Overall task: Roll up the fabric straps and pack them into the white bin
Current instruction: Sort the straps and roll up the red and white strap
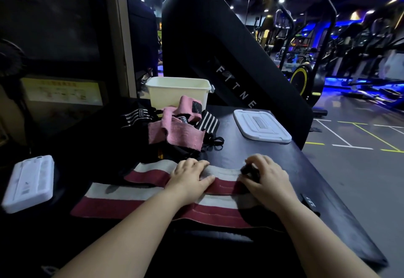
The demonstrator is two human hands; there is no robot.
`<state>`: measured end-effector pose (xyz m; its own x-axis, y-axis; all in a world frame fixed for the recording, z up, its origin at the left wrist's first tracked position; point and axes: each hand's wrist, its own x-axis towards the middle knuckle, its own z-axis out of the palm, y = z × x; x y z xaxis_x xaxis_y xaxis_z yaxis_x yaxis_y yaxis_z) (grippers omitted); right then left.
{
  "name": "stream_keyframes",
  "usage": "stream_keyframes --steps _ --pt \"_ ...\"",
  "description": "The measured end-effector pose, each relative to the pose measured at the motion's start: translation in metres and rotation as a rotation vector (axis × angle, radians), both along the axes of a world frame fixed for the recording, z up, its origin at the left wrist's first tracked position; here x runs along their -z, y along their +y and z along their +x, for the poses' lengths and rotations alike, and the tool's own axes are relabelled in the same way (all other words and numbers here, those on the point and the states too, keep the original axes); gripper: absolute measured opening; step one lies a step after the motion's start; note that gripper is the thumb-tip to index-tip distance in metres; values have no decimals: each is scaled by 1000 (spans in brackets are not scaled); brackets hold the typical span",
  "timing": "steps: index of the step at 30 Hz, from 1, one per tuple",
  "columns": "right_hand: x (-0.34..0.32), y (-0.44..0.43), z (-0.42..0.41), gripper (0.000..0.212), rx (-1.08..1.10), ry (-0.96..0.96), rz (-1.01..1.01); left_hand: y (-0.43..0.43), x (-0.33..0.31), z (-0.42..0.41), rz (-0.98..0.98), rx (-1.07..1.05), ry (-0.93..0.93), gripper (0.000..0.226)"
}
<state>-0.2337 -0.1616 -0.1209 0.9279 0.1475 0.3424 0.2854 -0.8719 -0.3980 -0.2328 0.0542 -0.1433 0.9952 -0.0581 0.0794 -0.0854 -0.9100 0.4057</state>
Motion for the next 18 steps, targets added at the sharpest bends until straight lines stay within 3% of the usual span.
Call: stream_keyframes --steps 4,18 --pt "-2 -17 1 24 61 74 183 -2 -1 5 -11 -89 -18 41" --pt "2 -39 5 20 114 43 235 -4 -3 21 -89 -48 -28 11"
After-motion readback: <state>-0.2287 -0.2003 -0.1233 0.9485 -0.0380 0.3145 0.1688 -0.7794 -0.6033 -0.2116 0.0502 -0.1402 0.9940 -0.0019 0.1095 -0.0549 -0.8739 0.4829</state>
